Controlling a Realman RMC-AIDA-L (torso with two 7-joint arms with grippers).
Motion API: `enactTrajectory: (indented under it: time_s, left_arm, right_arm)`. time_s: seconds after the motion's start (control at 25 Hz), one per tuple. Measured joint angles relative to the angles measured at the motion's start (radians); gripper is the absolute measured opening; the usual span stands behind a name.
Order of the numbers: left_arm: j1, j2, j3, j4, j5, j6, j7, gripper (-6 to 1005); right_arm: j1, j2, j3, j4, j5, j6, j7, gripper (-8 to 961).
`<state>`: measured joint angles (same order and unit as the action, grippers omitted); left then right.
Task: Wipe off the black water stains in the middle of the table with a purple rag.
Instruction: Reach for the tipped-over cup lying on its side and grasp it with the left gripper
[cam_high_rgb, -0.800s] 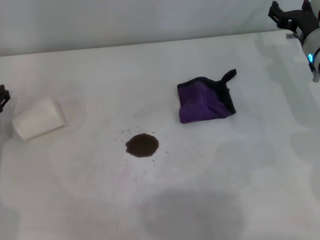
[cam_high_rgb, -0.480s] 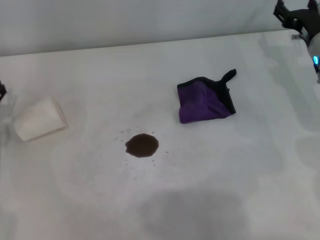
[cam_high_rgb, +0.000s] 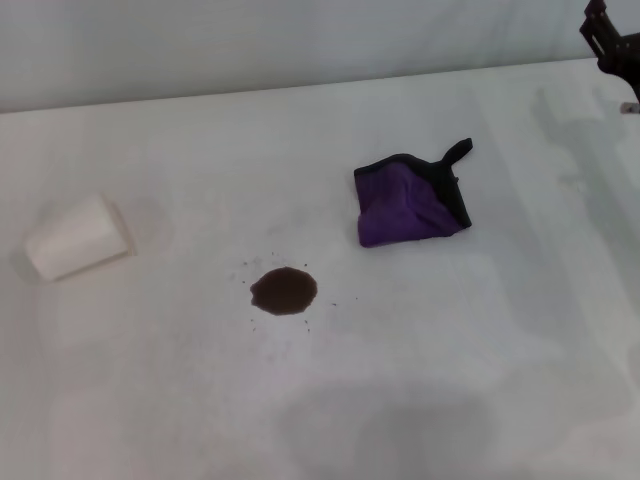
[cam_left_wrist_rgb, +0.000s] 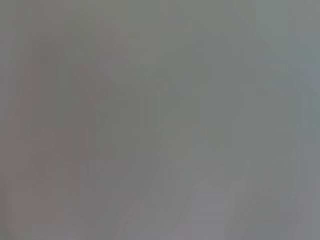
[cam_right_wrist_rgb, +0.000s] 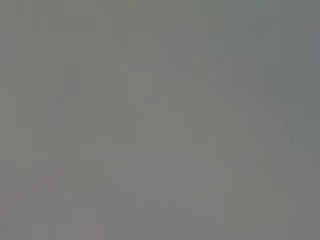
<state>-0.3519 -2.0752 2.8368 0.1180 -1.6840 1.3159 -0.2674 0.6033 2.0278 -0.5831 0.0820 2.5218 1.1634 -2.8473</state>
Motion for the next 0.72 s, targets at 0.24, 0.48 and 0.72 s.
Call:
enactTrajectory:
  time_s: [0.24,0.48,0.72]
  left_arm:
    - [0.016,0.001,0.005,-0.005,0.010,0.086,-0.193,875]
    - [-0.096,0.035,0.006,-0.188,0.349,0.133,-0.587,876]
    - [-0.261,0.058,0.008,-0.539,0.765,0.275,-1.023,875]
  right_arm:
    - [-0.016,0.000,0.000,0.031,-0.038,0.039,0.029,867]
    - [-0.016,0.000,0.000,0.043,-0.042,0.047,0.037,867]
    - [-0.023,0.000,0.000,0.044,-0.053,0.047,0.037,867]
